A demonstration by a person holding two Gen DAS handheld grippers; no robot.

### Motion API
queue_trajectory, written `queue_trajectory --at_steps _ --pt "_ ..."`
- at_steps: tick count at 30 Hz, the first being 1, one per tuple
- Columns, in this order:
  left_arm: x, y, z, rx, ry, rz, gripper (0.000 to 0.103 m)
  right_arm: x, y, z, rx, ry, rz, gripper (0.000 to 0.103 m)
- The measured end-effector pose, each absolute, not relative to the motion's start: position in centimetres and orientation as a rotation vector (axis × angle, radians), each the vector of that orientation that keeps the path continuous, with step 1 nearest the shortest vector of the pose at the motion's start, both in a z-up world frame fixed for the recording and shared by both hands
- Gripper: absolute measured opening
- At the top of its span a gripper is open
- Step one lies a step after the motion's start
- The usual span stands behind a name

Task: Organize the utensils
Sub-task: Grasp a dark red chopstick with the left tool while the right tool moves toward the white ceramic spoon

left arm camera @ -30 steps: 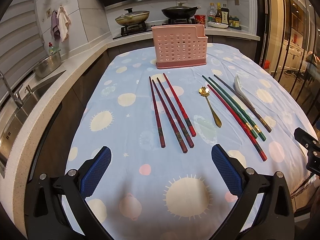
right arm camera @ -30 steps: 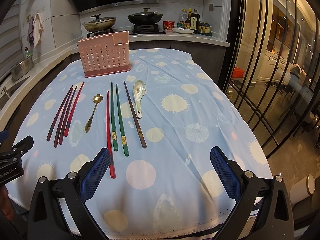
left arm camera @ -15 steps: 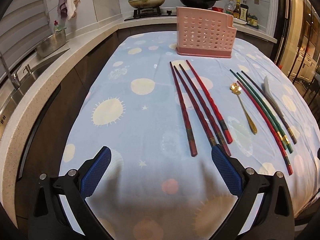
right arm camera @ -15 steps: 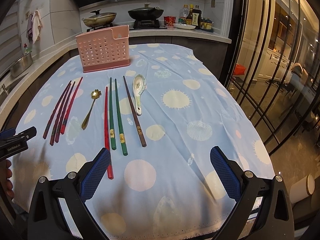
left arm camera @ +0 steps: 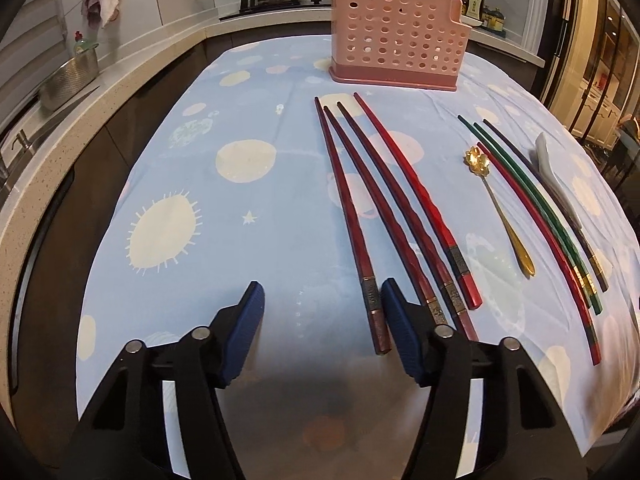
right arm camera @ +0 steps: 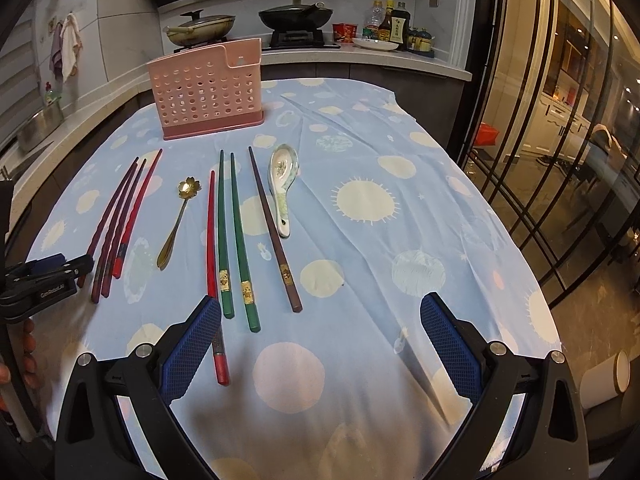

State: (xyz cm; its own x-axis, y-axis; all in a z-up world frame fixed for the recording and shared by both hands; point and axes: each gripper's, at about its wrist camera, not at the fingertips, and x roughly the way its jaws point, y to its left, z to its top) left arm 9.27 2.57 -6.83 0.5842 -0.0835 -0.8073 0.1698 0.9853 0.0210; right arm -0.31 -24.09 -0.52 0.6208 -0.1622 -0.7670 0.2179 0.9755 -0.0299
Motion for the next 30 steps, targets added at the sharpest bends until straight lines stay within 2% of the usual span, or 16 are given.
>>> queue_trajectory --at_steps 1,3,6,9,12,14,15,17,22,30 --pt "9.2 2.5 -6.7 0.097 0.936 -0.159 0.044 -0.1 -24.1 -0.6 0.068 0.875 -0.217 0.096" --pt "9.0 2.4 -6.6 0.091 0.937 -0.180 0.028 0.2 -24.3 -0.7 0.074 0.878 -0.210 0.096" --pt "8.8 2.2 -6.5 0.082 0.941 -0.209 0.009 1.0 -25.0 -0.9 0.115 0.886 -0.184 0.096" --pt "8.8 2.0 -6.5 0.089 0.939 -0.214 0.008 2.3 -25.9 -0.9 0.154 0.880 -0.175 0.089" --pt "9.1 1.9 -6.6 0.088 0.940 -0.211 0.008 4.2 -26.6 -0.7 0.151 0.857 -0.191 0.078" --pt "9.2 1.9 -6.6 0.085 0.940 -0.211 0.008 5.9 -27.0 -1.1 0.161 0.864 -0.181 0.063" --pt "9.3 1.8 -6.7 0.085 0.939 -0.211 0.008 6.7 -27.0 -1.5 0.173 0.872 -0.167 0.060" --pt "9.3 1.7 -6.7 0.088 0.938 -0.210 0.009 8.3 -27.1 -2.5 0.206 0.901 -0.122 0.042" --pt "9.4 1.9 -6.7 0.076 0.947 -0.213 0.009 11.3 -26.9 -4.7 0.284 0.951 -0.050 0.016" --pt "9.6 1.8 -6.7 0.072 0.958 -0.215 0.009 13.2 -27.3 -5.2 0.329 0.950 -0.028 0.012"
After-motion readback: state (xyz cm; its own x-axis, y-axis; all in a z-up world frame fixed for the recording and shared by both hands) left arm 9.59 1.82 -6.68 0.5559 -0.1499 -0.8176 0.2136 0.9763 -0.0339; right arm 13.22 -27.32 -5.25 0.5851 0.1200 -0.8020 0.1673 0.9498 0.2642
